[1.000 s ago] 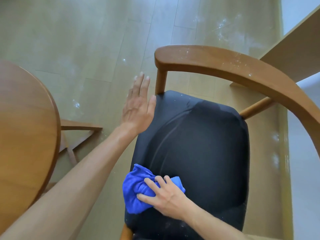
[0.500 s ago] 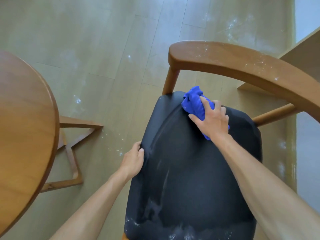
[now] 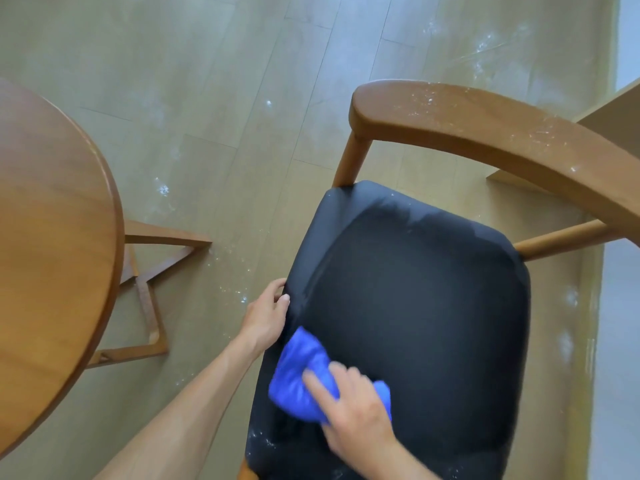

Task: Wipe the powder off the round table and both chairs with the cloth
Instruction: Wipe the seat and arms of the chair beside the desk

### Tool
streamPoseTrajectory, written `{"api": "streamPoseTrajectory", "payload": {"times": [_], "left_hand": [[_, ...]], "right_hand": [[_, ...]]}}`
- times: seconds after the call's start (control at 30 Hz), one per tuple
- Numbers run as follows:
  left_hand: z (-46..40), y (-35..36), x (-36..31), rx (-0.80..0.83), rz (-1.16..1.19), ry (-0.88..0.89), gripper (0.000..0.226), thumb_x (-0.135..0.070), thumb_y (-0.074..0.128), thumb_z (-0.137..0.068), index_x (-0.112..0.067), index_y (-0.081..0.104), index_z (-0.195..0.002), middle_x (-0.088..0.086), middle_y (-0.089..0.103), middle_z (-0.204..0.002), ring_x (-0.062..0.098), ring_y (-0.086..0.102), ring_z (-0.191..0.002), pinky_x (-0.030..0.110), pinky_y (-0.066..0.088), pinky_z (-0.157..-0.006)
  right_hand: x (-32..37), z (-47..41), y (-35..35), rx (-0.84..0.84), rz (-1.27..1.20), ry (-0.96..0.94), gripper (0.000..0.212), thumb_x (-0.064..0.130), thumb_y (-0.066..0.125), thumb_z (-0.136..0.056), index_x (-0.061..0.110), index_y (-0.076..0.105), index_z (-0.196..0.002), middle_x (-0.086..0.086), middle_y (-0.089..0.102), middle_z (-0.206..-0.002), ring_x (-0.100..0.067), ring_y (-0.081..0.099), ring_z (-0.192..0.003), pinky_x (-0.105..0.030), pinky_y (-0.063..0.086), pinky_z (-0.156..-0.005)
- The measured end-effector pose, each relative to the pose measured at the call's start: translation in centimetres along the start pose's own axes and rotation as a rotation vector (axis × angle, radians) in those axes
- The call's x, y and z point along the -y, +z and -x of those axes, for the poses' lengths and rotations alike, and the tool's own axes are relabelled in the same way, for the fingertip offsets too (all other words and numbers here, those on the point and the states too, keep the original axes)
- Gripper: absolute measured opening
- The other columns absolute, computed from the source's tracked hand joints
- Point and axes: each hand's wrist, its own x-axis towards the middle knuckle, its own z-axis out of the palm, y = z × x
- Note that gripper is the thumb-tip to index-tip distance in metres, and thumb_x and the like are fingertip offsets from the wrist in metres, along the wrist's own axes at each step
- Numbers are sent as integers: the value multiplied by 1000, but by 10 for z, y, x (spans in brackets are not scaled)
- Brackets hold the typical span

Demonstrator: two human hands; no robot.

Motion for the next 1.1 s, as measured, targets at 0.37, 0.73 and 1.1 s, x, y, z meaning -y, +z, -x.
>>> {"api": "streamPoseTrajectory", "payload": {"times": [0.37, 0.73, 1.1], "left_hand": [[-28, -19, -44, -117, -789, 514, 77, -10, 38, -92, -31, -4, -152, -3, -9, -161, 23, -7, -148, 41, 10, -119], [-43, -5, -52, -65, -1102, 562, 75, -13, 30, -93, -18, -19, -150, -2, -26, -157, 28, -24, -144, 51, -4, -116], [-36, -2, -52, -76, -1123, 501, 74, -12, 24, -91, -16, -28, -143, 1, -31, -154, 27, -19, -146, 49, -1, -118]], "right_hand": [[-110, -47, -42, 46, 115, -354, 53, 2, 59, -65, 26, 64, -112, -7, 61, -85, -25, 44, -58, -33, 42, -52], [-192, -176, -56, -201, -26, 903, 50, 21, 54, -90, 21, 42, -139, -13, 44, -129, -39, 46, -106, -43, 44, -79], [-122, -106, -46, -77, 171, 118, 58, 5, 71, -53, 19, 71, -110, -12, 67, -102, -26, 50, -59, -31, 46, -48]]}}
